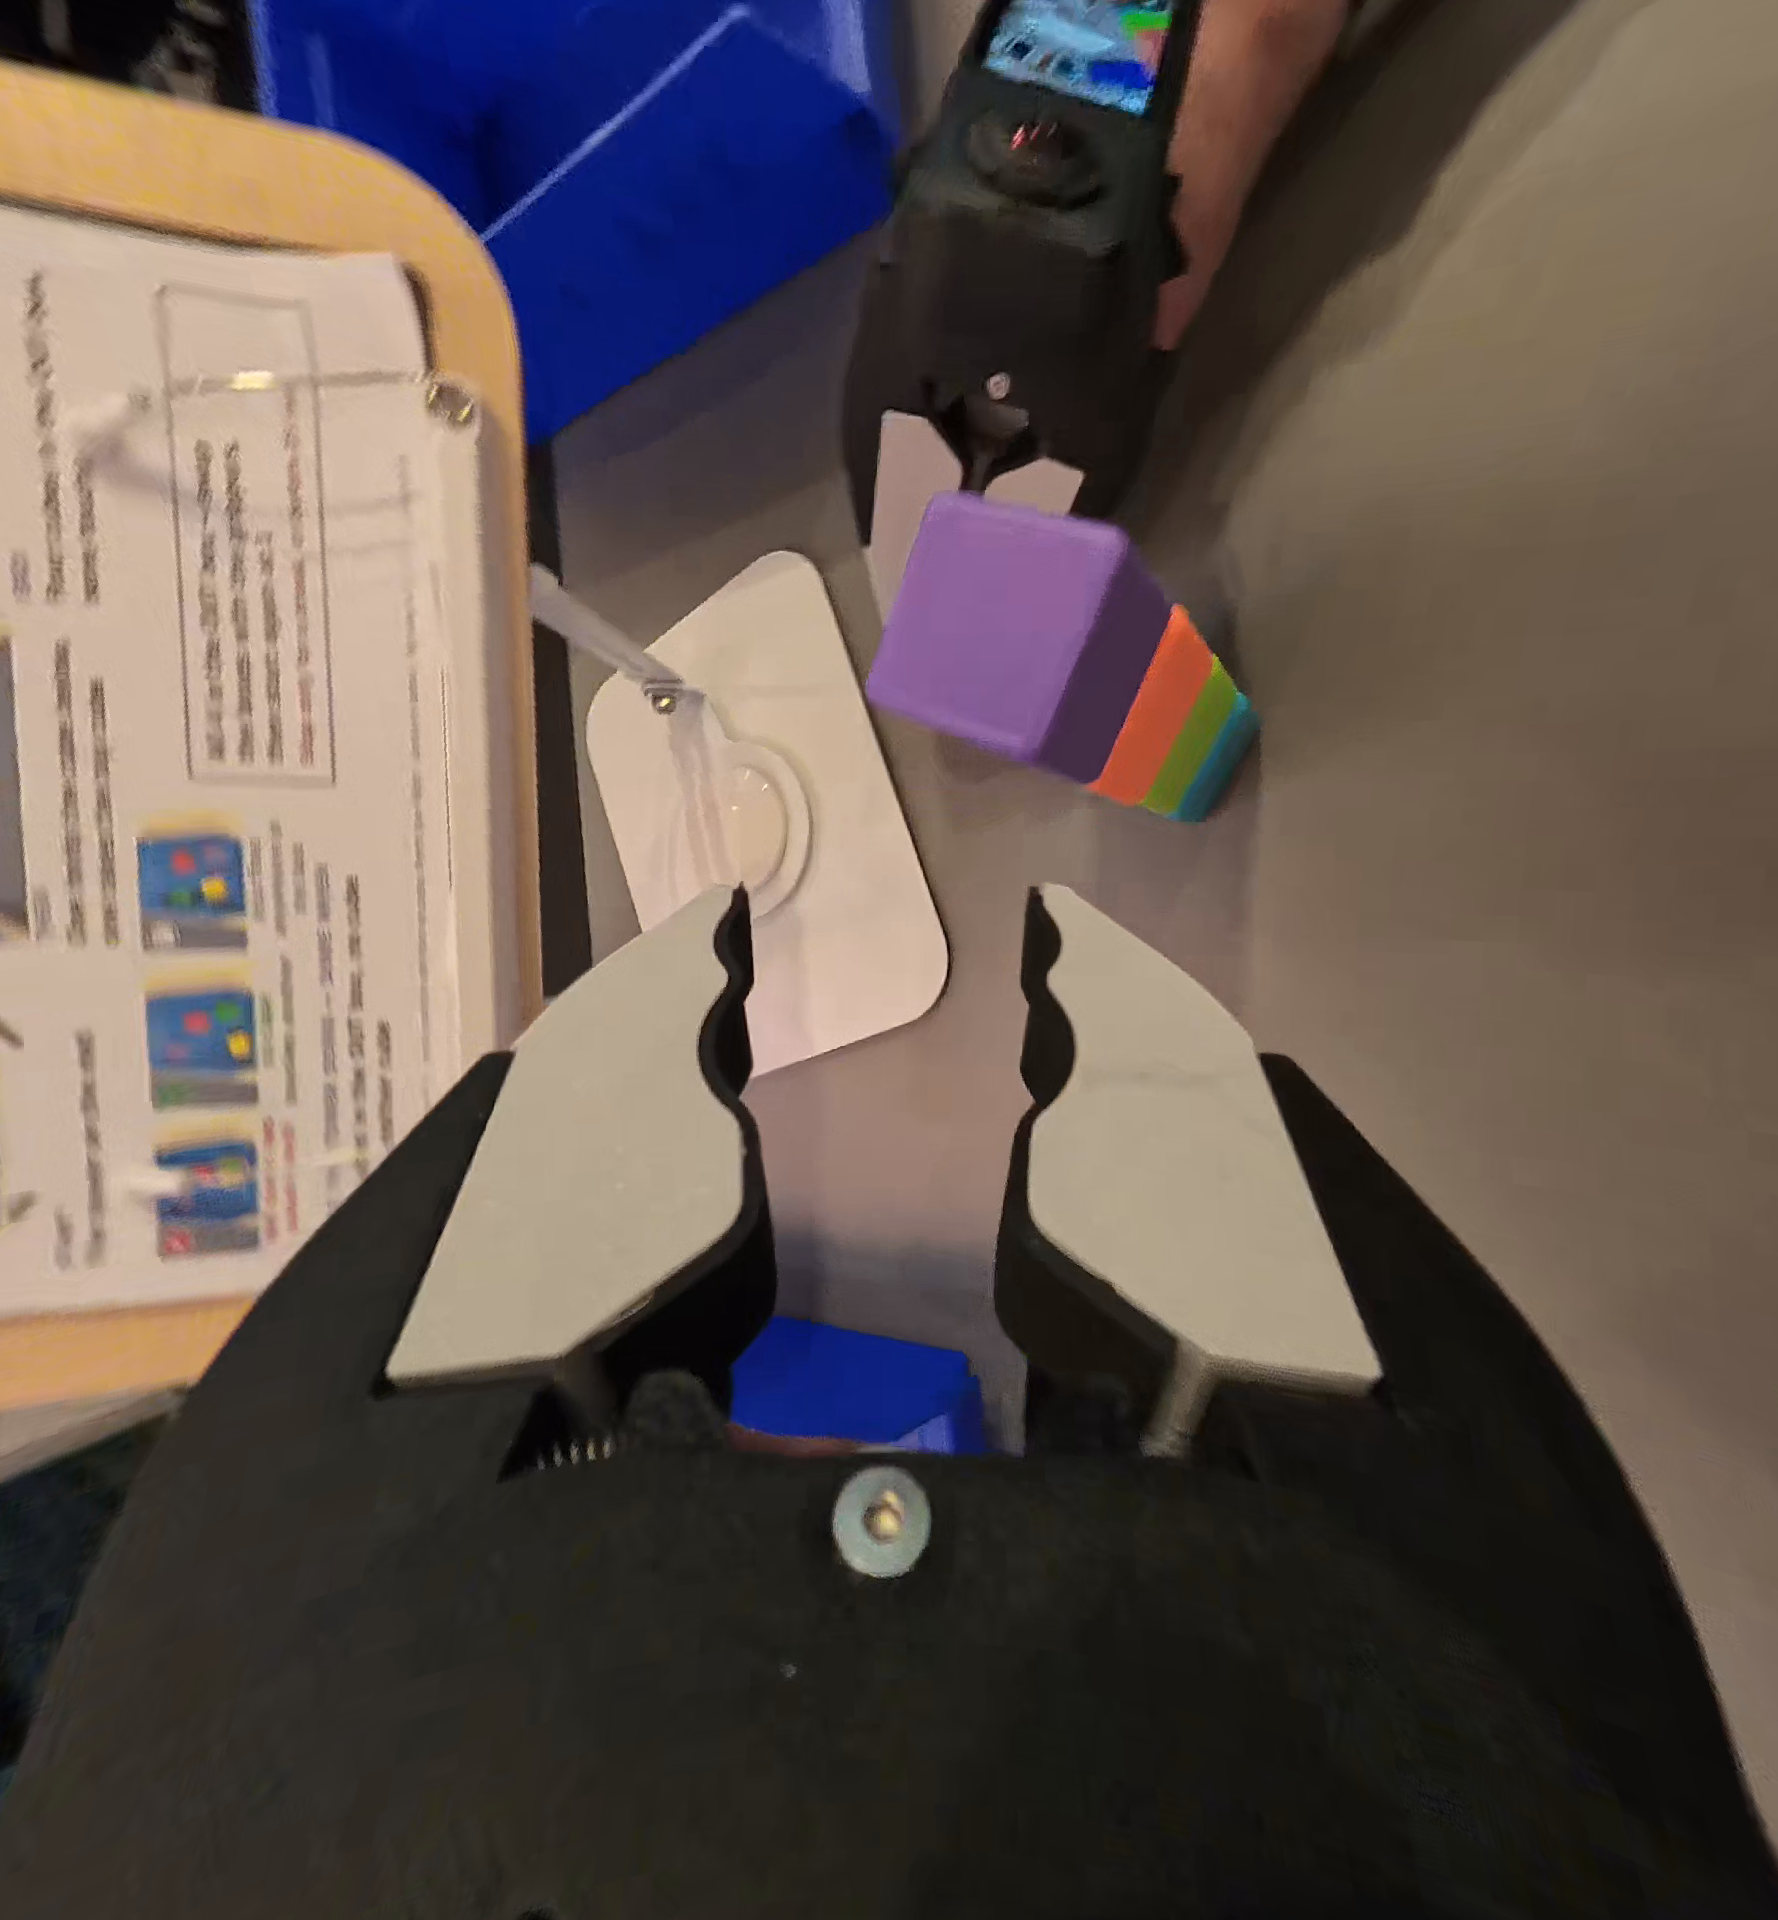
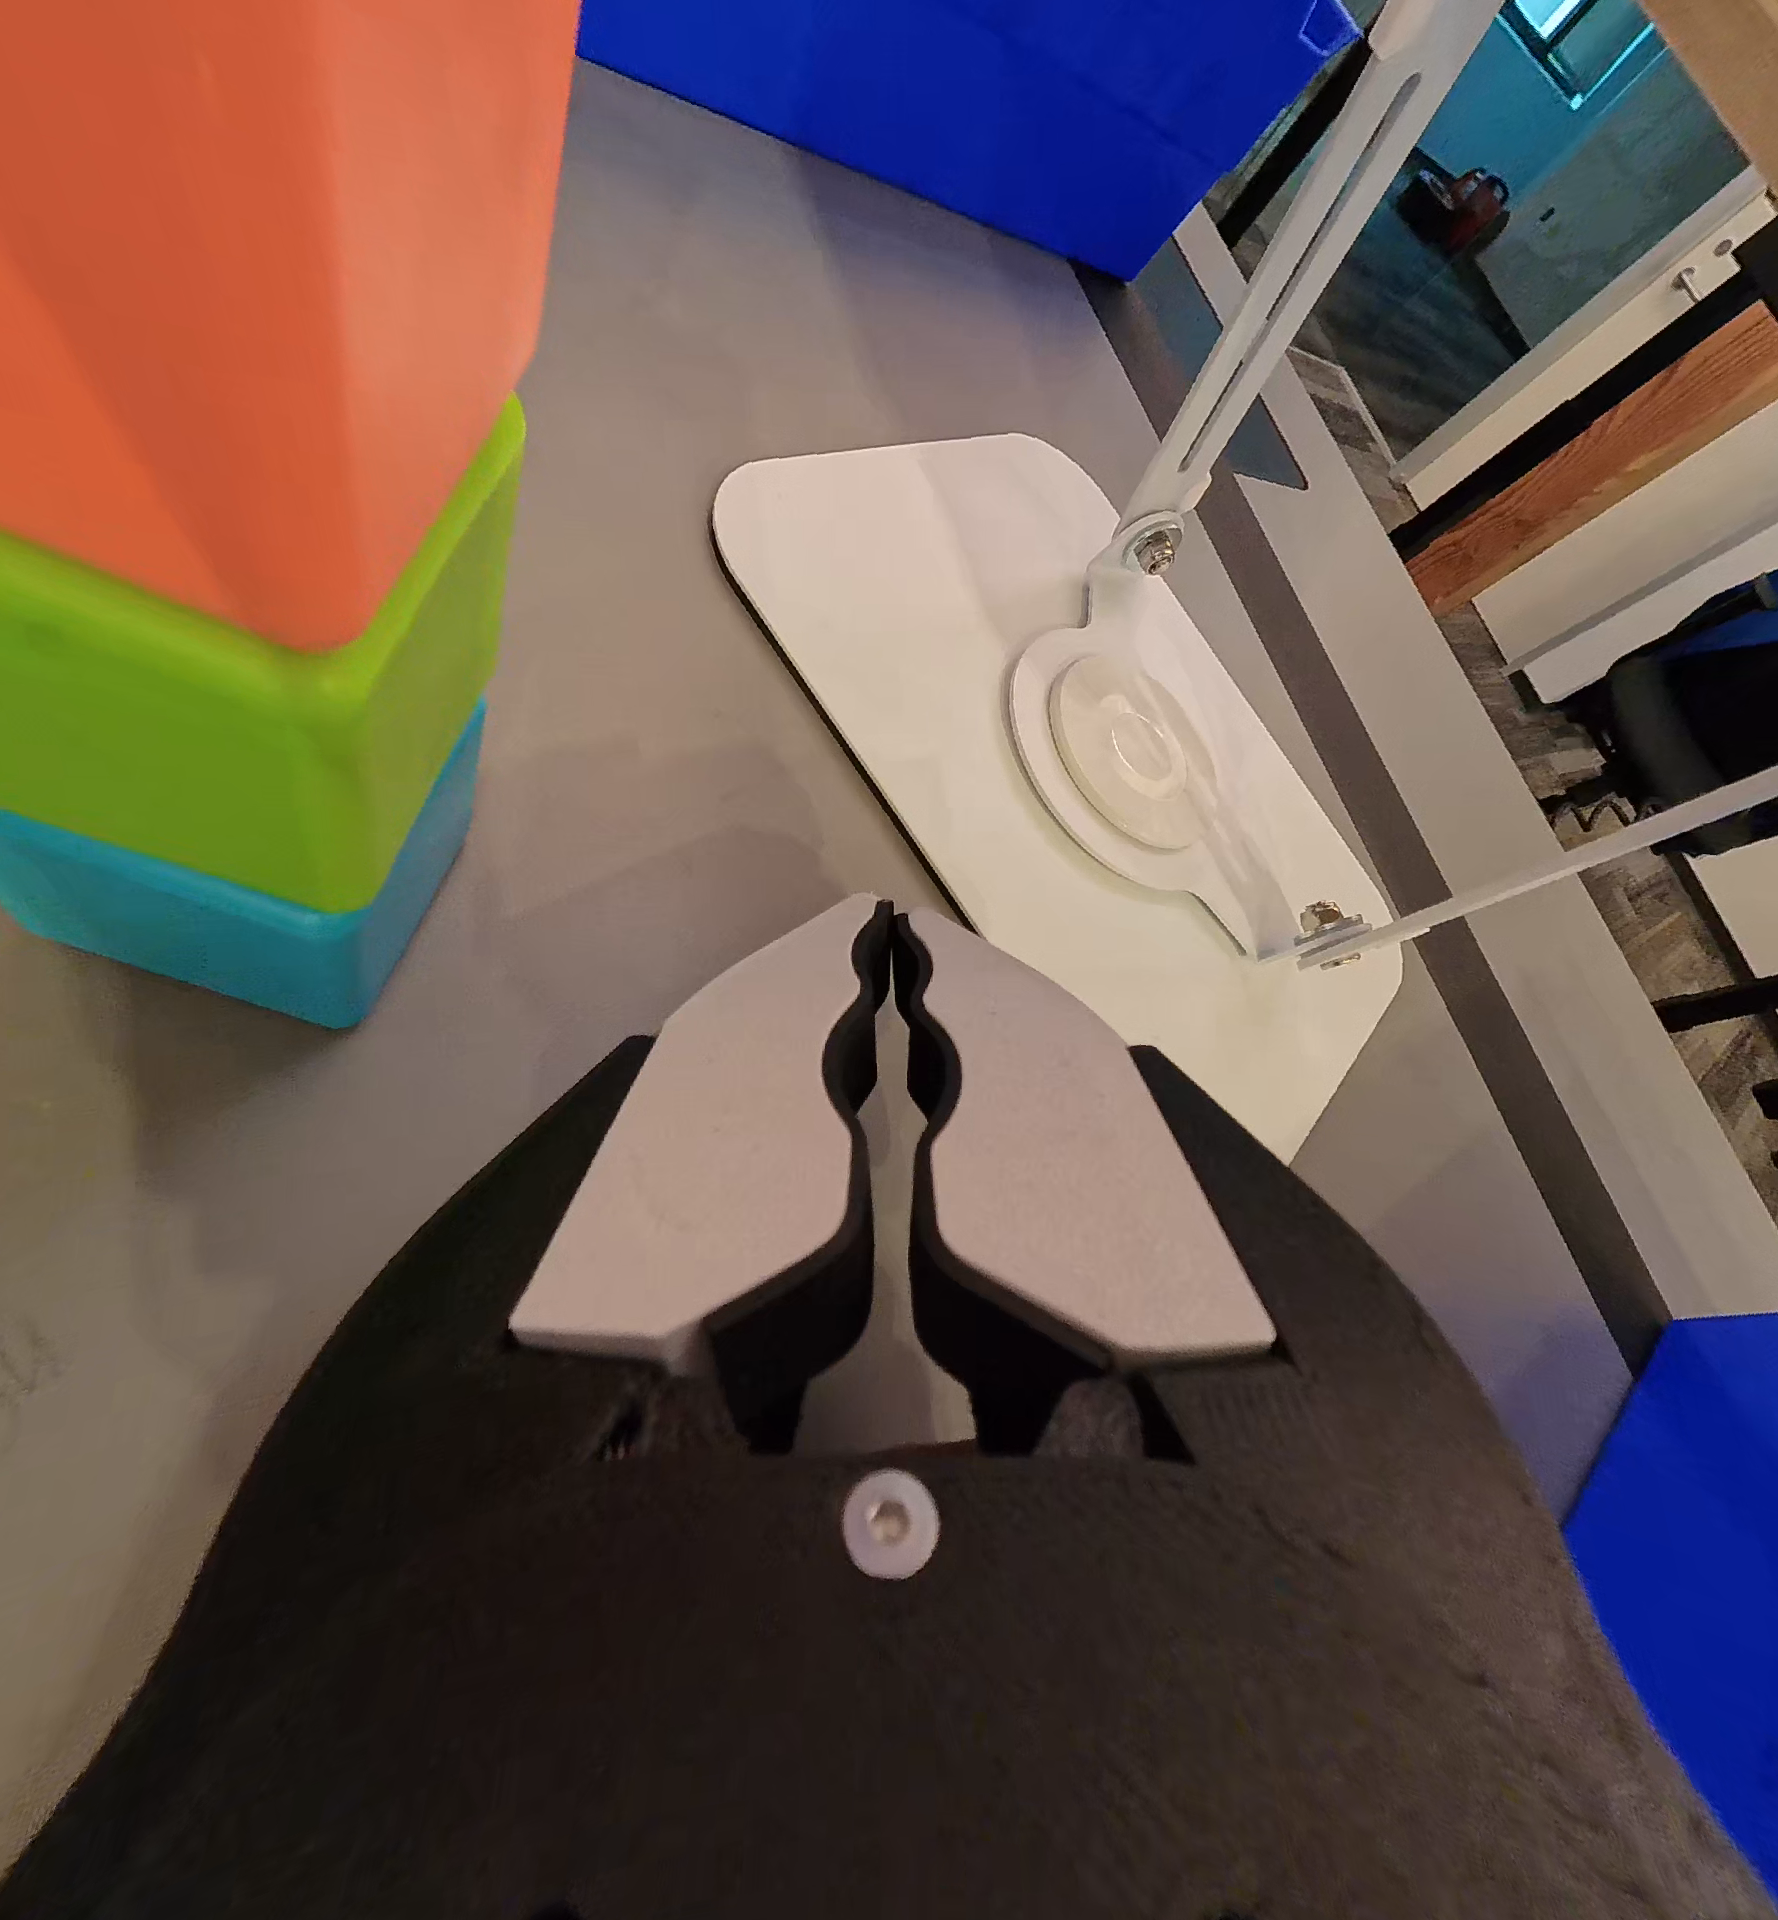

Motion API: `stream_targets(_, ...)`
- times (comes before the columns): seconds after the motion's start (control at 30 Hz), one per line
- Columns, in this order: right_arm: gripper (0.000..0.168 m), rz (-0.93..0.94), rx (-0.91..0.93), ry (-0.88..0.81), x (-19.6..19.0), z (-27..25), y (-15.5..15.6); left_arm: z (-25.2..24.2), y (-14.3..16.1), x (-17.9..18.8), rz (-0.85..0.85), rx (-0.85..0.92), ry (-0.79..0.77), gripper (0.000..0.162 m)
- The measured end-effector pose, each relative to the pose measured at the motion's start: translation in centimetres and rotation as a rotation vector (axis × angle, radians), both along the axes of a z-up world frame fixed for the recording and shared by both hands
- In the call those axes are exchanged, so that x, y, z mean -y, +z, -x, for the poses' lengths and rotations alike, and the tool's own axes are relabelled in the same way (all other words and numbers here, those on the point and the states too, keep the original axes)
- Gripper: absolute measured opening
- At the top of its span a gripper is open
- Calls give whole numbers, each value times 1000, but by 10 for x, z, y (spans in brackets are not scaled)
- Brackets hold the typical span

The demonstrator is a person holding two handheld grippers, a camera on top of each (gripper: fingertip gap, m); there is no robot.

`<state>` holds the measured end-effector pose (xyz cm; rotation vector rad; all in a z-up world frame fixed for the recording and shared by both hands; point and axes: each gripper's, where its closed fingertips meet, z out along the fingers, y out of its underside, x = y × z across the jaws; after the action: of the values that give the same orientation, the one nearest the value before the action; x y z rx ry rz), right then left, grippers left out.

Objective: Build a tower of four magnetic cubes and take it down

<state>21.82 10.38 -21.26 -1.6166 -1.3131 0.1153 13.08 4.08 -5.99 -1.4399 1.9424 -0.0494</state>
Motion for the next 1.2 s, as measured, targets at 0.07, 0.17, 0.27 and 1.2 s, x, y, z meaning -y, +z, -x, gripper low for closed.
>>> stream_targets(0.07,0,0,-1,-2,0,0,0,16,-8,-12,-30,70,92,43)
stream_targets(0.17,0,0,-5,-5,-1,0,1,31,-27,-24,-20,191,208,35)
stream_targets(0.27,0,3,-9,-10,-1,-1,1,41,-49,-37,4,281,309,34)
stream_targets(1.2,0,10,-37,-46,-8,-9,4,61,-160,-89,155,421,697,1)
